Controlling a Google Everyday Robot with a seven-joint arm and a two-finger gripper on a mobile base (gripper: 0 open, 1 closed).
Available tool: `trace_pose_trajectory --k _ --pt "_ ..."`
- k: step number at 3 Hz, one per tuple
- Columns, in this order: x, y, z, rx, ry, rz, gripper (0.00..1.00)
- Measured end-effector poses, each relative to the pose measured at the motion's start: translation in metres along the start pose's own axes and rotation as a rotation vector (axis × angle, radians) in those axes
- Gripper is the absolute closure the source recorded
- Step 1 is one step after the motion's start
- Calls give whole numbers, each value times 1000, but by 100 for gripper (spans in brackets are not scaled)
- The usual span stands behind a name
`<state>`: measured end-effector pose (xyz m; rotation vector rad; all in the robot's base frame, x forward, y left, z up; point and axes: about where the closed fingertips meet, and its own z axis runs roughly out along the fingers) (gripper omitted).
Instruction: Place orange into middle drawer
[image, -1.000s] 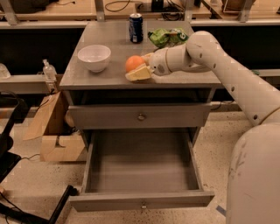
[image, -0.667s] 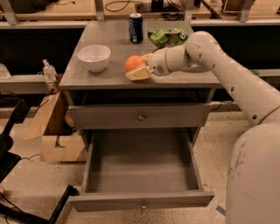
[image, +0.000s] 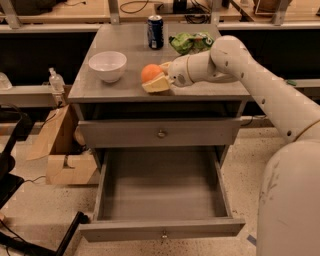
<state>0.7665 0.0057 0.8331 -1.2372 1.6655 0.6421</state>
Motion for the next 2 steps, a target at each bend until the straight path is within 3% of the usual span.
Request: trace_pose_trajectory --k 1,2 --pt "-12 13 -14 19 -15 -35 100" --pt "-31 51 -54 66 -50 -101 100"
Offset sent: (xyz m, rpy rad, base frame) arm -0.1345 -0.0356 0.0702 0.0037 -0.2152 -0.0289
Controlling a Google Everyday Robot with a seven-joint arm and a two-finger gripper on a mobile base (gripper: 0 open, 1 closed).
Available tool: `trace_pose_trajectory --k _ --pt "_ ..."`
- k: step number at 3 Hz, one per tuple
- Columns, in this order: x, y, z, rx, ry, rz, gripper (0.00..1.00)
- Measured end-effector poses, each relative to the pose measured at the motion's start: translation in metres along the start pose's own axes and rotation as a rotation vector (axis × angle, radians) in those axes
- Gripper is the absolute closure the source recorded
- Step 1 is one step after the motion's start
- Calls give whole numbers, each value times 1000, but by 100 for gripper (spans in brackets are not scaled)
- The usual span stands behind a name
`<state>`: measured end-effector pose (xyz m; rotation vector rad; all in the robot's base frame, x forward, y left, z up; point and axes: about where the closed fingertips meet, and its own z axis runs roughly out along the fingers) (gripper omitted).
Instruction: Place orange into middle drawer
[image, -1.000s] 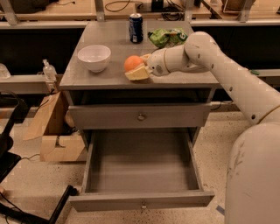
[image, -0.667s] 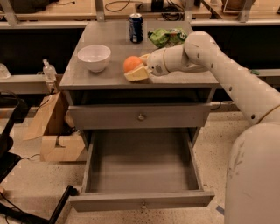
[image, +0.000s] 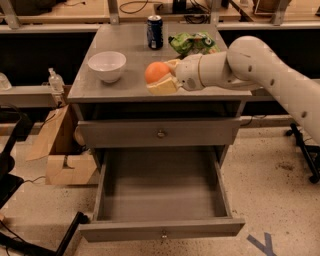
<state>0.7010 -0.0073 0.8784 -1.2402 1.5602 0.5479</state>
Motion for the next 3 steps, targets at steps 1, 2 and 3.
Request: trace_pose_trajectory --k 1,2,3 --pt "-2 43 -30 25 -15 -18 100" --pt "44 84 -45 20 33 -8 100" --pt "121 111 -47 -14 131 -24 100"
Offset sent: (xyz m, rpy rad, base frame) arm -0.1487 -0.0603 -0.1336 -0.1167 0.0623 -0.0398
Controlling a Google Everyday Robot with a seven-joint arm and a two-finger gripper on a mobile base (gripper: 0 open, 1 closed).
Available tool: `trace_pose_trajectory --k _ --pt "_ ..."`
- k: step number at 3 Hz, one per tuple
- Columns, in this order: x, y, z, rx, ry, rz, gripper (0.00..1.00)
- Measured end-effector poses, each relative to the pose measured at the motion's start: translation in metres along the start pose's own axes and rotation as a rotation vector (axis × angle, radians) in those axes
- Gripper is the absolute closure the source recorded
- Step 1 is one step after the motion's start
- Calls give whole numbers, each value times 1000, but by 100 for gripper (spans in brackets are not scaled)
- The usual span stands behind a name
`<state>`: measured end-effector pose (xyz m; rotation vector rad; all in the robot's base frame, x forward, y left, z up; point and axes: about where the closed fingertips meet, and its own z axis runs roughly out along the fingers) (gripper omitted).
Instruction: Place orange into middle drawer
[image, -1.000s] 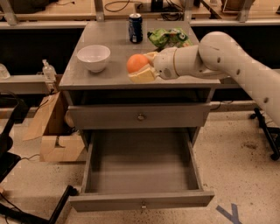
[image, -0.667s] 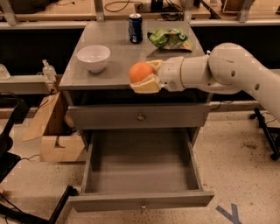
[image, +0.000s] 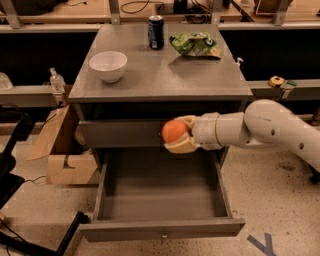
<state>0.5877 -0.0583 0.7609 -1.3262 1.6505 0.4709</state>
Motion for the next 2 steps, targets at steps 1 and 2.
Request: trace_pose_trajectory --k 1,2 --pt "84 7 16 -33 53 -11 100" --pt "82 7 20 -45 55 -15 100"
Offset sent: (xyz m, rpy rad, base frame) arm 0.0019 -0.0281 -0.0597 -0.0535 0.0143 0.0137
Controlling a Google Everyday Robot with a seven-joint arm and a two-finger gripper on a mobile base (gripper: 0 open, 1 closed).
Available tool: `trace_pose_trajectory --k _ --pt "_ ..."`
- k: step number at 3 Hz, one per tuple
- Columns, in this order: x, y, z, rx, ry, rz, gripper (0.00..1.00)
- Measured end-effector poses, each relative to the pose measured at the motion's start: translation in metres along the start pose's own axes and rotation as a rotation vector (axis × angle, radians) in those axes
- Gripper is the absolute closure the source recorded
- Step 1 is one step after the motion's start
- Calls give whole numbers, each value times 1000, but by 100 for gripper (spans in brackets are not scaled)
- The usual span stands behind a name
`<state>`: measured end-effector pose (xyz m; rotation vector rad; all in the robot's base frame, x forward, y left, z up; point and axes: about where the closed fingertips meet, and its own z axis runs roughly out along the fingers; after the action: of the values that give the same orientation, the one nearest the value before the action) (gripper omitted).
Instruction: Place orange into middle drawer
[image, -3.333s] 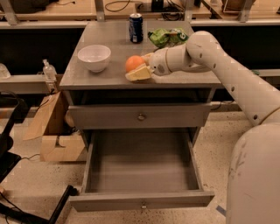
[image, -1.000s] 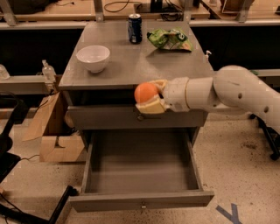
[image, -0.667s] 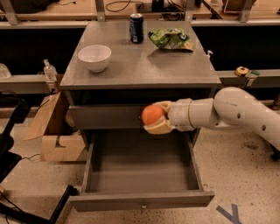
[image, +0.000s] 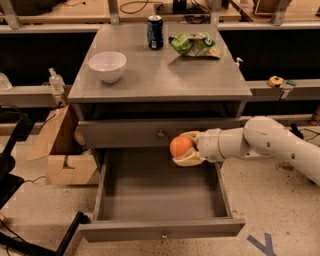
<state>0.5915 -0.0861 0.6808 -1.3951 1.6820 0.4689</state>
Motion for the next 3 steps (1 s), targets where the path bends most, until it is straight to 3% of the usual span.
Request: trace_pose_trajectory --k 1,2,3 --pt "30 9 38 -42 15 2 100" --pt "91 30 94 -125 41 15 100" --pt "149 47 129 -183 69 32 100"
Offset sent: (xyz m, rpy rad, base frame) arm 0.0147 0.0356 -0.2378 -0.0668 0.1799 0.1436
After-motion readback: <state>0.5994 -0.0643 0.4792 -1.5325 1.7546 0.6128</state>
